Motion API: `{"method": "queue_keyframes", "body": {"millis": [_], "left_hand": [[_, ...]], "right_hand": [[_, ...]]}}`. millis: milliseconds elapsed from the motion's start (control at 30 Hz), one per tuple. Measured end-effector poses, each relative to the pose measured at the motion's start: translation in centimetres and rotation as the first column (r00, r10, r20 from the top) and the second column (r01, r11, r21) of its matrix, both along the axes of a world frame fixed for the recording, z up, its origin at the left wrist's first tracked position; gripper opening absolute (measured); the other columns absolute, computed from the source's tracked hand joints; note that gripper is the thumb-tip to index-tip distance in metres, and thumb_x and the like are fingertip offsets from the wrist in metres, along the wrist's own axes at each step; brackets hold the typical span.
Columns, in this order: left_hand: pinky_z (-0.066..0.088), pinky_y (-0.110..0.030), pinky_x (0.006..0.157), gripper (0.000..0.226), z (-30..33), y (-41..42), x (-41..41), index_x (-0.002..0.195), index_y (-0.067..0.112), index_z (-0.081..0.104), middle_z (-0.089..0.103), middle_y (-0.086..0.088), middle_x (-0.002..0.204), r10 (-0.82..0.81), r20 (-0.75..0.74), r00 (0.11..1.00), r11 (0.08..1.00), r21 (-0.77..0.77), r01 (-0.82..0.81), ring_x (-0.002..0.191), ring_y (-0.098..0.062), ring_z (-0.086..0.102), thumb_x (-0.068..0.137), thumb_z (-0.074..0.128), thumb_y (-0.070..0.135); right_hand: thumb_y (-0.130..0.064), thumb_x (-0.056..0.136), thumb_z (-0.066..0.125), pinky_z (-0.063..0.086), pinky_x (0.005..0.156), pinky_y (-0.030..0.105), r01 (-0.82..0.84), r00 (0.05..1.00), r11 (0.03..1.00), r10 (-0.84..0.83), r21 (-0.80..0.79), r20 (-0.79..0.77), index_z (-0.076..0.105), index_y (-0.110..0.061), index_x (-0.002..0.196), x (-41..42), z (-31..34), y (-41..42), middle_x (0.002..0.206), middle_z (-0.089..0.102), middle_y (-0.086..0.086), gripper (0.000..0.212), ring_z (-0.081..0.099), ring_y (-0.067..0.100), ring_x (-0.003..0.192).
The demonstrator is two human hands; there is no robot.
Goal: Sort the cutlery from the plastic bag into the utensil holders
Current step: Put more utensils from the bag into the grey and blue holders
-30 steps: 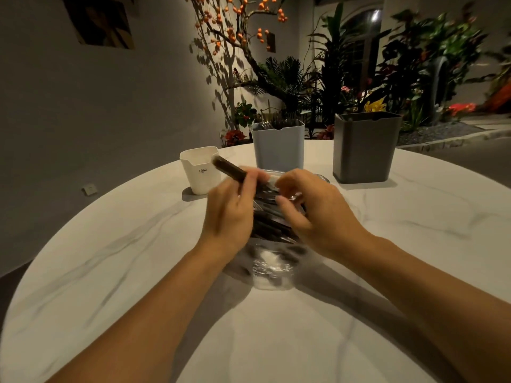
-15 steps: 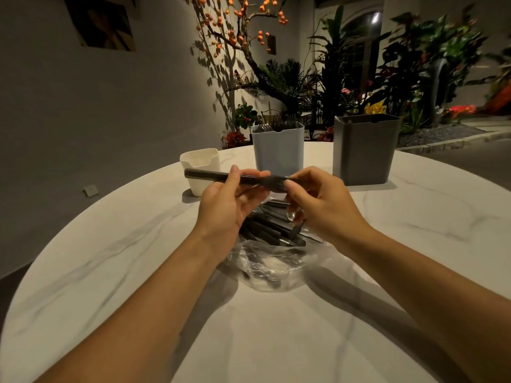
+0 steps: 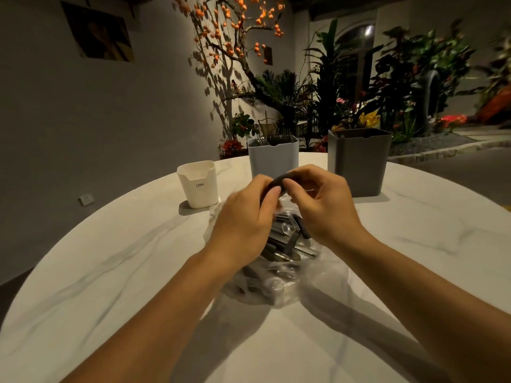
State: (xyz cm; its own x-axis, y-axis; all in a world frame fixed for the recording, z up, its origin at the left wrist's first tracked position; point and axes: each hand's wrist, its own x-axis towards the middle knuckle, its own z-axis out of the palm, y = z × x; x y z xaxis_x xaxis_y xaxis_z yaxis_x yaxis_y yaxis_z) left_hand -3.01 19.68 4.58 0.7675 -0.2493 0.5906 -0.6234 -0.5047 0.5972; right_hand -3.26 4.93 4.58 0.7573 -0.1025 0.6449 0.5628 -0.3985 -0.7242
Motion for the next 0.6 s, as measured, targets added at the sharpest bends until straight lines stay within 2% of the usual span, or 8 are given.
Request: {"method": "queue_keyframes", "body": {"millis": [33, 100, 233, 333, 400, 467, 533, 600], "left_hand": [[0.059, -0.036, 0.069, 0.015, 0.4, -0.1, -0.1, 0.109, 0.024, 0.058, 0.067, 0.005, 0.082, -0.046, -0.082, 0.996, 0.999, -0.024, 0.044, 0.073, -0.007, 0.064, 0.106, 0.045, 0.031], [0.057, -0.031, 0.064, 0.011, 1.4, -0.3, 0.0, 0.107, 0.024, 0.058, 0.067, 0.000, 0.076, -0.092, -0.215, 0.972, 0.989, -0.131, 0.065, 0.065, -0.008, 0.062, 0.106, 0.047, 0.027], [0.054, -0.025, 0.061, 0.010, 3.4, -0.7, 0.6, 0.110, 0.016, 0.058, 0.072, -0.003, 0.080, -0.217, -0.389, 0.895, 0.925, -0.375, 0.061, 0.067, -0.013, 0.068, 0.104, 0.051, 0.020], [0.056, -0.025, 0.061, 0.014, 4.4, -0.9, 1.3, 0.114, 0.011, 0.058, 0.074, -0.008, 0.085, -0.302, -0.428, 0.852, 0.873, -0.483, 0.067, 0.070, -0.016, 0.071, 0.103, 0.052, 0.018], [0.059, -0.029, 0.068, 0.018, 4.9, -1.2, 1.8, 0.116, 0.008, 0.058, 0.075, -0.009, 0.085, -0.338, -0.443, 0.831, 0.851, -0.521, 0.068, 0.073, -0.019, 0.072, 0.103, 0.052, 0.018], [0.060, -0.034, 0.076, 0.020, 5.2, -1.4, 2.6, 0.118, 0.006, 0.059, 0.076, -0.010, 0.088, -0.352, -0.443, 0.824, 0.834, -0.548, 0.062, 0.080, -0.022, 0.074, 0.102, 0.052, 0.018], [0.060, -0.039, 0.084, 0.020, 5.6, -1.6, 3.3, 0.118, 0.007, 0.061, 0.076, -0.013, 0.096, -0.351, -0.436, 0.828, 0.821, -0.568, 0.049, 0.091, -0.025, 0.075, 0.101, 0.054, 0.017], [0.060, -0.035, 0.084, 0.017, 6.2, -1.7, 4.0, 0.113, 0.012, 0.064, 0.075, -0.011, 0.102, -0.291, -0.420, 0.860, 0.852, -0.523, 0.033, 0.097, -0.024, 0.073, 0.100, 0.057, 0.020]], "right_hand": [[-0.016, 0.096, 0.064, 0.055, 0.080, 0.016, -0.024, 1.000, 1.000, 0.024, 0.002, 0.004, 0.068, -0.023, 0.102, 0.1, 0.6, 0.0, 0.094, 0.069, -0.010, 0.011, 0.066, 0.005, 0.089], [-0.008, 0.095, 0.063, 0.055, 0.082, 0.017, -0.090, 0.996, 0.995, 0.091, 0.047, -0.018, 0.069, -0.019, 0.105, 0.3, 1.8, -0.1, 0.095, 0.071, -0.009, 0.016, 0.068, 0.004, 0.091], [-0.001, 0.093, 0.063, 0.056, 0.087, 0.022, -0.198, 0.977, 0.974, 0.206, 0.110, -0.062, 0.069, -0.019, 0.111, 1.2, 3.9, -0.7, 0.101, 0.073, -0.006, 0.026, 0.070, 0.006, 0.098], [-0.001, 0.092, 0.065, 0.055, 0.078, 0.016, -0.235, 0.964, 0.969, 0.242, 0.072, -0.111, 0.070, -0.017, 0.107, 1.7, 5.3, -1.1, 0.094, 0.074, -0.006, 0.023, 0.071, 0.003, 0.090], [0.000, 0.091, 0.066, 0.053, 0.073, 0.012, -0.231, 0.961, 0.972, 0.236, 0.052, -0.141, 0.070, -0.018, 0.101, 2.1, 6.3, -1.3, 0.090, 0.074, -0.009, 0.021, 0.070, 0.000, 0.086], [-0.001, 0.091, 0.067, 0.054, 0.074, 0.014, -0.217, 0.963, 0.975, 0.221, 0.041, -0.153, 0.070, -0.020, 0.100, 2.6, 7.1, -1.5, 0.089, 0.074, -0.008, 0.022, 0.070, 0.001, 0.087], [0.000, 0.092, 0.065, 0.055, 0.074, 0.016, -0.209, 0.964, 0.977, 0.214, 0.046, -0.159, 0.068, -0.022, 0.104, 3.2, 7.7, -1.5, 0.091, 0.073, -0.007, 0.025, 0.070, 0.003, 0.088], [0.001, 0.092, 0.063, 0.054, 0.071, 0.013, -0.197, 0.968, 0.980, 0.198, 0.020, -0.157, 0.066, -0.022, 0.111, 3.8, 8.6, -1.5, 0.093, 0.071, -0.006, 0.030, 0.069, 0.002, 0.086]]}}
